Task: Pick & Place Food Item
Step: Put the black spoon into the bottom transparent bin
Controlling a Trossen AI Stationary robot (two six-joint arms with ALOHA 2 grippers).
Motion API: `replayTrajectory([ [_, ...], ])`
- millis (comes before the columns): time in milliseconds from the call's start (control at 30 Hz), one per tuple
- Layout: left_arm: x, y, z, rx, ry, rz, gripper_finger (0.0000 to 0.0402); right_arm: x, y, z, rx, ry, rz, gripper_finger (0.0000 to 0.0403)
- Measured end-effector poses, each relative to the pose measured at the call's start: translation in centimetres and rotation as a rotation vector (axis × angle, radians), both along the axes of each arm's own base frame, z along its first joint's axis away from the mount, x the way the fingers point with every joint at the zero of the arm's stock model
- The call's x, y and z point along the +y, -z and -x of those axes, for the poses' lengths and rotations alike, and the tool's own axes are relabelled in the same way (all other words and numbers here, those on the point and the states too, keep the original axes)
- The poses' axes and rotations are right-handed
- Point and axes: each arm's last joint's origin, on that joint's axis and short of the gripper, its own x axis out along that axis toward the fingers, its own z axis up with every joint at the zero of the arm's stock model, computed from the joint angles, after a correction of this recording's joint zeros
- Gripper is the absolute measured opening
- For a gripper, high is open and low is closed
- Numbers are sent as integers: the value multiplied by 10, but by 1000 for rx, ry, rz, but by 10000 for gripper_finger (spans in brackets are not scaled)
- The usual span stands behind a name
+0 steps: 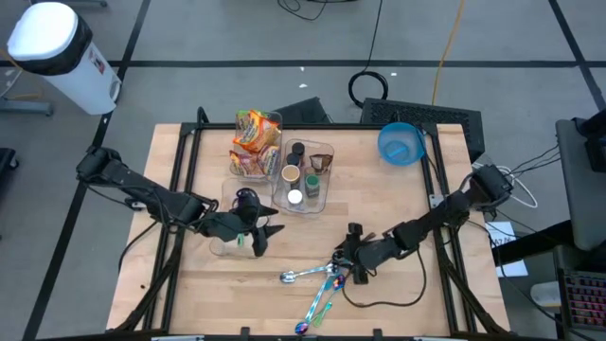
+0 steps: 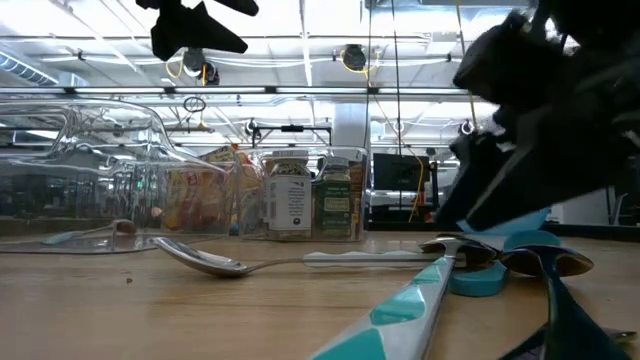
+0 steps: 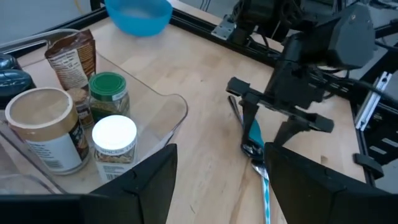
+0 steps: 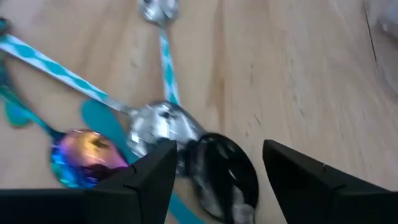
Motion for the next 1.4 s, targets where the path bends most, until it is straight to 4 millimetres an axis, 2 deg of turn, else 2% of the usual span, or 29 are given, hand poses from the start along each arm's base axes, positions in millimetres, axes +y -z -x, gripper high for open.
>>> replayTrajectory([
  [133, 0, 1, 1, 8, 0, -2, 248, -2, 11, 2, 65, 23, 15, 216],
  [367, 0, 3, 0, 20, 0, -8, 248, -10, 17, 0, 94, 78, 65, 179],
  [500, -2, 9, -4, 43, 4, -16, 248, -14, 16, -1, 92, 87, 72, 136],
  [767, -6, 21, -12, 74, 1, -19, 248, -15, 13, -3, 61, 54, 133, 15],
  [867, -5, 21, -12, 68, 3, -23, 248, -15, 5, -3, 26, 45, 134, 9],
  [967, -4, 17, -15, 36, 19, -50, 248, -16, -15, 0, -40, 45, 133, 3],
  [1267, -1, 1, -35, -161, 84, -221, 248, -24, -119, 10, -589, 18, 53, 1],
  [1400, -2, 3, -49, -227, 161, -317, 248, -25, -141, 13, -776, 16, 62, 1],
])
